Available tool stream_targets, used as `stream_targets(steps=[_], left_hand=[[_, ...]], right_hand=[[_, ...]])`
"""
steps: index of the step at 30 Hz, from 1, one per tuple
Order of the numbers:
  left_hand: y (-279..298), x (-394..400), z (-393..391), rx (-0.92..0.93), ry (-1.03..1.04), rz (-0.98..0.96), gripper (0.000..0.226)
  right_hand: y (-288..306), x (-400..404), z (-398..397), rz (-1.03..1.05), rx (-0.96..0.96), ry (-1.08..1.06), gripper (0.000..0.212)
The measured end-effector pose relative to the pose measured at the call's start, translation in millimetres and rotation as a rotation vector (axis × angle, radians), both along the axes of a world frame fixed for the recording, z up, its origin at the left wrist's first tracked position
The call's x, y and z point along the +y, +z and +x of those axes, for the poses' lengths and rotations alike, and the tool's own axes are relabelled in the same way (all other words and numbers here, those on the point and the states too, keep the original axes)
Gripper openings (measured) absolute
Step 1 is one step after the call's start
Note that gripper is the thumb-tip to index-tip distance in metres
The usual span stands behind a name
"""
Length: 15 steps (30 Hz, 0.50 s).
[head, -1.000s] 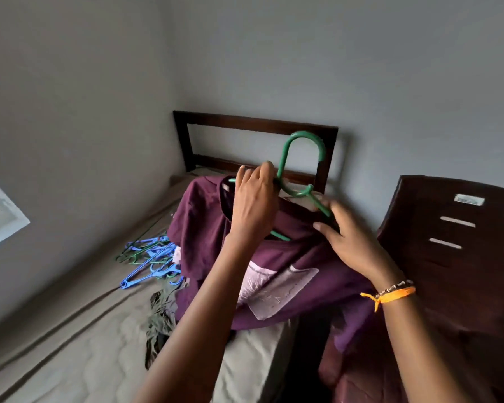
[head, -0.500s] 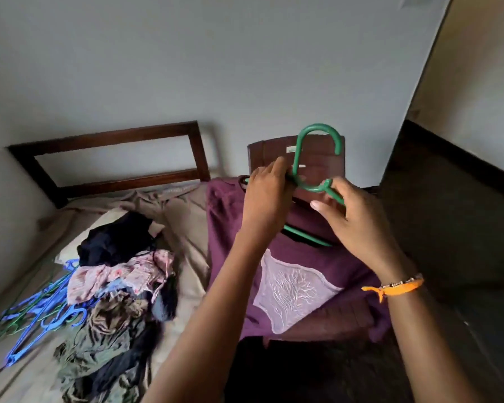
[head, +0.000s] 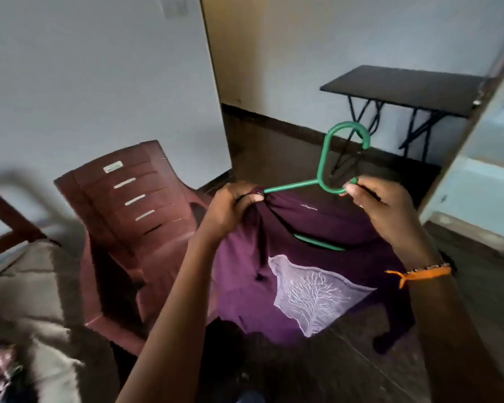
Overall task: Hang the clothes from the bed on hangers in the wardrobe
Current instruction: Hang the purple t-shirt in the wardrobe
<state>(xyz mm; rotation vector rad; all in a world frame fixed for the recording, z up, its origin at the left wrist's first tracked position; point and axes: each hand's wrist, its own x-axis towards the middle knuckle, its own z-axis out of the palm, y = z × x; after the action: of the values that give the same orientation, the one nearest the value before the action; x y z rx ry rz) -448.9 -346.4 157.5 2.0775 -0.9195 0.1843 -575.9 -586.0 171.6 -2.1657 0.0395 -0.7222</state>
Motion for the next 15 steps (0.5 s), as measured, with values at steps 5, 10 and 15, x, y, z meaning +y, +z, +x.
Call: stream_targets(steps=[5,10,15], left_hand=[[5,-138,-11,0.22,-0.296,0.165,0.031],[-7,-304,-41,0.152,-0.513,0.28,0.028],[-17,-463,-77,-0.073,-0.393,0.05,0.018]], right_hand=[[4,-108,-73,-0.041,0.118,-0.13,0.037],[-17,-197,-114,-0.154,0.262,-0.394,0.027],[-27,-290,-135,-0.021,0.218,-0.717,0.007]])
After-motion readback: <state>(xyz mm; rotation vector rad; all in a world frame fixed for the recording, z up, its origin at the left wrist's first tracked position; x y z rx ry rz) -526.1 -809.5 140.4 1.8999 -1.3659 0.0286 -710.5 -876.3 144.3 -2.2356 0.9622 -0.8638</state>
